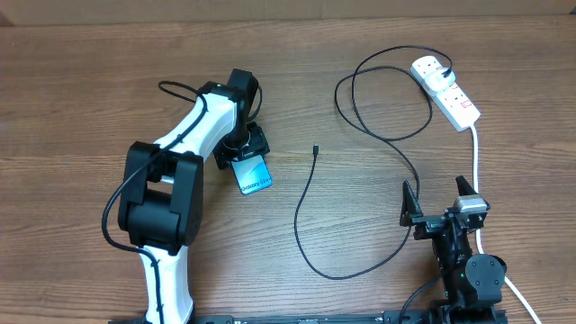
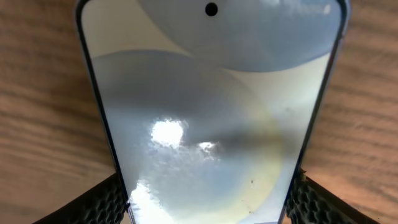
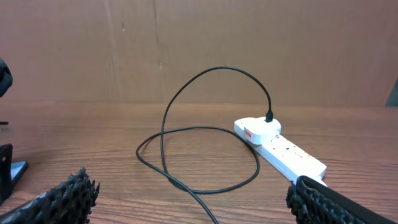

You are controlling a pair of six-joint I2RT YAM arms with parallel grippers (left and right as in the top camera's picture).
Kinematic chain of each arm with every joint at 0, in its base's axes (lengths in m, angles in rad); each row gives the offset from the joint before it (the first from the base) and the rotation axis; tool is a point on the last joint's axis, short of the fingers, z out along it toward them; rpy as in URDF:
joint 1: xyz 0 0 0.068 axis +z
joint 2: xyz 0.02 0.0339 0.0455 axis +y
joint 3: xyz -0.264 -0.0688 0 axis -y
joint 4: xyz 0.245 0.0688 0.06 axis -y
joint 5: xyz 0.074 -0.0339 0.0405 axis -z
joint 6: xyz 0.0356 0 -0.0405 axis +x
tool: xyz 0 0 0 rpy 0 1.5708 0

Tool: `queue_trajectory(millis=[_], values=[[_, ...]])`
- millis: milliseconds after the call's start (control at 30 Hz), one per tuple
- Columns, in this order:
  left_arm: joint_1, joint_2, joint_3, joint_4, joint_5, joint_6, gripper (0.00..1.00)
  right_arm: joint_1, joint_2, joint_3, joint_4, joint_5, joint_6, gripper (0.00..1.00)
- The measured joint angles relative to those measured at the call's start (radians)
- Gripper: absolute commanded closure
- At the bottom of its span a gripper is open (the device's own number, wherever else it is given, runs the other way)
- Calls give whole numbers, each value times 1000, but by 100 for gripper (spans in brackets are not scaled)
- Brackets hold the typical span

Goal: Plug charger to phone and switch on socket
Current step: 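Lift the phone upright with the left gripper and move it right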

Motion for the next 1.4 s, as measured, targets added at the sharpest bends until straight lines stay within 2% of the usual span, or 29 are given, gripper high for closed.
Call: queue_trajectory(millis=[333, 533, 867, 933, 1133, 1267, 1400], values=[[0, 21, 138, -134, 54, 0, 27, 0, 0, 0, 0, 0, 0, 0], [0, 21, 157, -142, 171, 0, 26, 0, 0, 0, 0, 0, 0, 0], [46, 21, 158, -124, 596, 9, 25, 0, 0, 0, 0, 0, 0, 0], [69, 21, 159, -124, 734, 9, 26, 0, 0, 0, 0, 0, 0, 0], [106, 21, 161, -106, 1030, 9, 26, 0, 0, 0, 0, 0, 0, 0], [119, 21, 161, -101, 1184, 6, 26, 0, 0, 0, 0, 0, 0, 0], [126, 21, 161, -79, 1266, -3, 26, 0, 0, 0, 0, 0, 0, 0]])
